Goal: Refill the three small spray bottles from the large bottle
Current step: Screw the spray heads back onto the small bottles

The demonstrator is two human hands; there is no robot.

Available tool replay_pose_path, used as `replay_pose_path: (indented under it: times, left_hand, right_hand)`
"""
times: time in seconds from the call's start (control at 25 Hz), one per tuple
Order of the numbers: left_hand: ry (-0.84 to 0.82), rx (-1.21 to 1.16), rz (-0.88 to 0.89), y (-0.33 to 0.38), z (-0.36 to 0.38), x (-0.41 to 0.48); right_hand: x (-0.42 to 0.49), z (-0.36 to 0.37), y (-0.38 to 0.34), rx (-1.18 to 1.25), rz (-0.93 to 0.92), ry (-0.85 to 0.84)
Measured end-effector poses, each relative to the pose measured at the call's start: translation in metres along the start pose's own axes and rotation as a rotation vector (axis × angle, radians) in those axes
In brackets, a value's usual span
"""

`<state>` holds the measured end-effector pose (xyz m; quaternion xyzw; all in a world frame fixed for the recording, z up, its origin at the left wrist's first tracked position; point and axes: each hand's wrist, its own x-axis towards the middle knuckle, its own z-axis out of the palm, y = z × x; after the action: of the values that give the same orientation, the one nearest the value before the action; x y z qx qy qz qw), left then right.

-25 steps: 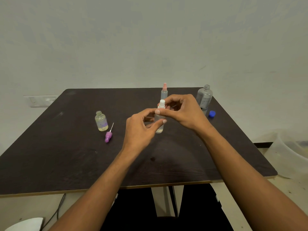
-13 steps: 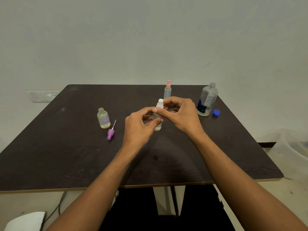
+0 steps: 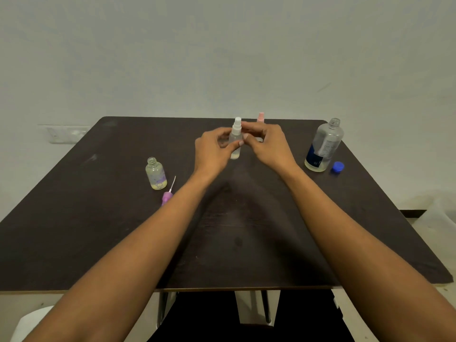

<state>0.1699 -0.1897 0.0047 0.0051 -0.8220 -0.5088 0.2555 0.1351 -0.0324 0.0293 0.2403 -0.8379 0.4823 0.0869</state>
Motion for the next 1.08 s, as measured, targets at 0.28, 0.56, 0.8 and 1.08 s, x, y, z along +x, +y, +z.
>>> replay_pose_path:
  times: [0.28,0.56,0.8,1.08]
  left_hand:
    - [0.003,0.07,-0.136,-0.031,0.021,0.066]
    - [-0.025,0.059,-0.226,-0.052,0.04,0.089]
    - [-0.026,0.065,-0.232,-0.06,0.046,0.094]
    - [-0.023,0.082,-0.221,-0.063,0.047,0.093]
  right_hand:
    - [0.062,0.032,0.032,0.007,0.169,-0.051]
    - [0.07,0.039,0.042,0.08,0.23,-0.076]
    - [0.071,0.041,0.045,0.103,0.235,-0.067]
    - [0.071,0.045,0.05,0.111,0.255,-0.049]
